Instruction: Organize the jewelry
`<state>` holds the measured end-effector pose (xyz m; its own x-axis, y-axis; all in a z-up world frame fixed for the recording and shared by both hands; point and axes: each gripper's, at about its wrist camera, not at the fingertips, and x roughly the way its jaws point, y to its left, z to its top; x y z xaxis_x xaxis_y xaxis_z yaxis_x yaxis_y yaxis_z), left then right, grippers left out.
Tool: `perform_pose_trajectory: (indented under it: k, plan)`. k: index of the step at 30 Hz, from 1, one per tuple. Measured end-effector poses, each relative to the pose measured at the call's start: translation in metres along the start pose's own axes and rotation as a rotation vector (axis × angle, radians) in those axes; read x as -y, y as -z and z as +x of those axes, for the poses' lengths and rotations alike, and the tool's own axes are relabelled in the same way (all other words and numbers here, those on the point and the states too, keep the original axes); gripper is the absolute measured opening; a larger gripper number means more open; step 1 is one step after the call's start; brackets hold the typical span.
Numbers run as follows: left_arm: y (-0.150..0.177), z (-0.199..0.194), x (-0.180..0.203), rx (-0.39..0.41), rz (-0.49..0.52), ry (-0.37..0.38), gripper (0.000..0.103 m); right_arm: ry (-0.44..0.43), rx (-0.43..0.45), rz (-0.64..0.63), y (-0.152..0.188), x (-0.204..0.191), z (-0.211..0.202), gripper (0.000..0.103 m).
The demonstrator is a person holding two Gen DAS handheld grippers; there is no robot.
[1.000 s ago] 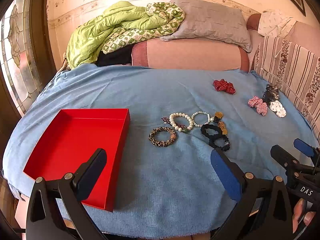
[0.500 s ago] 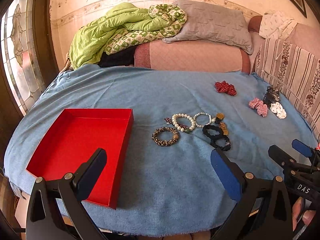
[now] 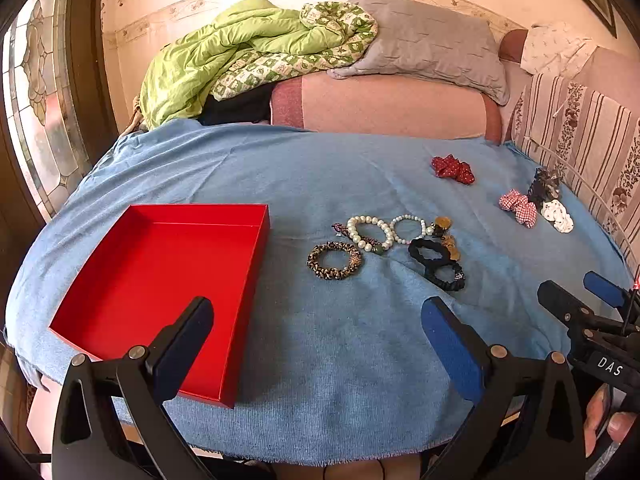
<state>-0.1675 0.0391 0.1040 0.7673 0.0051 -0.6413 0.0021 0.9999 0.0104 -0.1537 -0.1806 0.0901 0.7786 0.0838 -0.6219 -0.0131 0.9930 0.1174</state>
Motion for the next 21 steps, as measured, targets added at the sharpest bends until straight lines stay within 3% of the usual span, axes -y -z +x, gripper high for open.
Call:
perform_pose_trajectory:
  k: [14,21]
  plan:
    - [0.001,0.016,-0.009,-0.018,-0.020,0.004,0.103,-0.037,-0.030,-0.016,0.000,-0.005,0.009,0.102]
    - [0.004,0.022,-0.026,0.024,-0.050,0.049,0.103,-0.141,-0.099,-0.031,-0.006,-0.014,0.027,0.091]
